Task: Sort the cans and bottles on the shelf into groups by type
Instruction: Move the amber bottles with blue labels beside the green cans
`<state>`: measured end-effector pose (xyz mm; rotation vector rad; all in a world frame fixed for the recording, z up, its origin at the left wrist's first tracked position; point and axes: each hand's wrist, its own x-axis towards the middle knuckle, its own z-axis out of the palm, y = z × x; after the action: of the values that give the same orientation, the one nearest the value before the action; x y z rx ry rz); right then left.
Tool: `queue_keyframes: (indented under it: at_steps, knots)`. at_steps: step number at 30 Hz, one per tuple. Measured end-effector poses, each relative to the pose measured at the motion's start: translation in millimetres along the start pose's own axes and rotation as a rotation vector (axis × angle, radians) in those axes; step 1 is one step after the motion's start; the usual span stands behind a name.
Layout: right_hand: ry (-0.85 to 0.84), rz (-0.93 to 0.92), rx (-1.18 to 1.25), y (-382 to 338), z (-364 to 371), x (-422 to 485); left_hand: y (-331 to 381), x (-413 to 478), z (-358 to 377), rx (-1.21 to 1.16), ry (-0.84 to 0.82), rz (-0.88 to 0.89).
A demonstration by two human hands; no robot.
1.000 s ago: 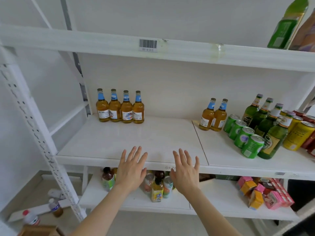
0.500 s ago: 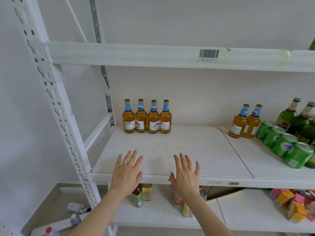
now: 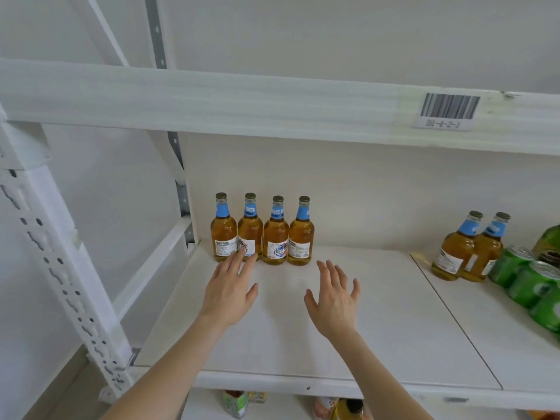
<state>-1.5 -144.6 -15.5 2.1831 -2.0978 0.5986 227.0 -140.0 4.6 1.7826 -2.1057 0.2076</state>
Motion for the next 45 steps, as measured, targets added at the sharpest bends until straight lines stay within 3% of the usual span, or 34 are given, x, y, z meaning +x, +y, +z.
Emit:
queue_keyframes:
  at_steps: [12,16,20,25,38,45]
  knots:
    - [0.022,0.187,0.305,-7.2,54.3,107.7,-14.9,130.6,30.9,-0.277,0.118,0.085]
    - [-0.013,0.259,0.490,-2.4,70.5,138.7,-8.3,161.7,39.6,-0.397,0.042,0.011]
    - [-0.062,0.247,0.832,-2.2,75.0,165.3,0.5,187.0,44.4,-0.642,-0.057,-0.090]
    - [-0.077,0.258,0.963,-4.6,76.2,189.8,2.6,203.9,53.1,-0.708,-0.095,-0.123]
    - [-0.006,0.331,1.065,1.5,66.9,161.2,8.4,197.4,60.8,-0.751,-0.125,-0.071]
    - [0.057,0.507,1.241,12.3,50.9,126.3,7.3,168.9,63.6,-0.792,0.034,-0.166]
